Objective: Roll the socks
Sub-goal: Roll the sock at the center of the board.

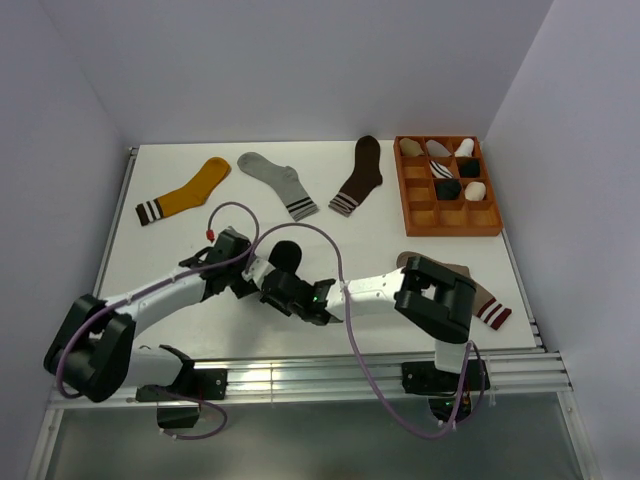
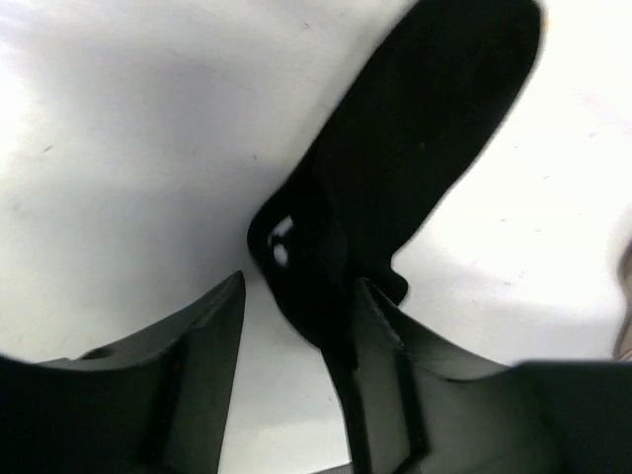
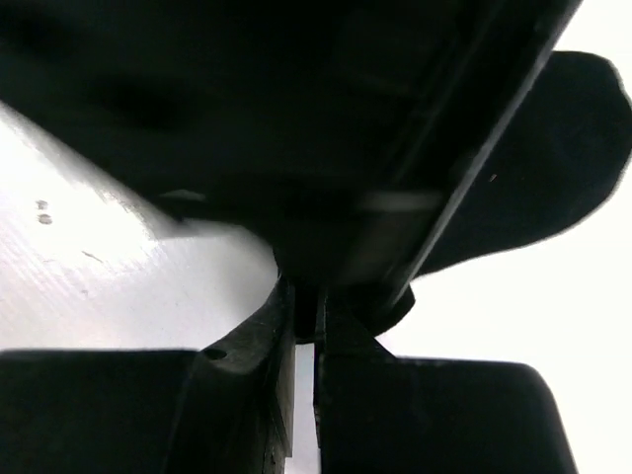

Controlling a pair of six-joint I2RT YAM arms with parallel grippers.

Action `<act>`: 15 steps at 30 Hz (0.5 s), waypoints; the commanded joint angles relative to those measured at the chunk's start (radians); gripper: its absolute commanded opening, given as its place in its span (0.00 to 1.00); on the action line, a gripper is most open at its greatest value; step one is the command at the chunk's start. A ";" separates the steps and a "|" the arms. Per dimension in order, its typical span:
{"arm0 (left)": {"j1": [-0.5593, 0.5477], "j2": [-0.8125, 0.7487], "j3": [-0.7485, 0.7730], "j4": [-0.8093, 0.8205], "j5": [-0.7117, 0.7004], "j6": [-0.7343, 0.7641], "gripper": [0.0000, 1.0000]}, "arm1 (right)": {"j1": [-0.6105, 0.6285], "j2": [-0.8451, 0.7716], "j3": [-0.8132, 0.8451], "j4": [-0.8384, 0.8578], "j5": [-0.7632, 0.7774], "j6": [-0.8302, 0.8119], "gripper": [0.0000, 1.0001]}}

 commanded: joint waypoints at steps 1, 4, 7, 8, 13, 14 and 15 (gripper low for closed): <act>0.003 -0.121 -0.013 -0.072 -0.084 -0.010 0.54 | -0.071 -0.008 -0.012 -0.078 -0.238 0.097 0.00; 0.015 -0.198 -0.024 -0.102 -0.130 -0.048 0.64 | -0.119 -0.028 -0.014 -0.104 -0.359 0.121 0.00; 0.030 -0.266 -0.044 -0.125 -0.167 -0.083 0.69 | -0.162 -0.026 0.011 -0.147 -0.501 0.138 0.00; 0.035 -0.282 -0.060 -0.125 -0.171 -0.099 0.69 | -0.193 -0.025 0.028 -0.158 -0.552 0.143 0.00; 0.038 -0.384 -0.123 -0.089 -0.155 -0.129 0.69 | -0.285 0.027 0.089 -0.212 -0.871 0.192 0.00; 0.038 -0.393 -0.142 -0.083 -0.150 -0.139 0.69 | -0.300 0.038 0.103 -0.212 -0.905 0.202 0.00; 0.038 -0.413 -0.151 -0.076 -0.144 -0.142 0.69 | -0.326 0.061 0.110 -0.209 -0.953 0.221 0.00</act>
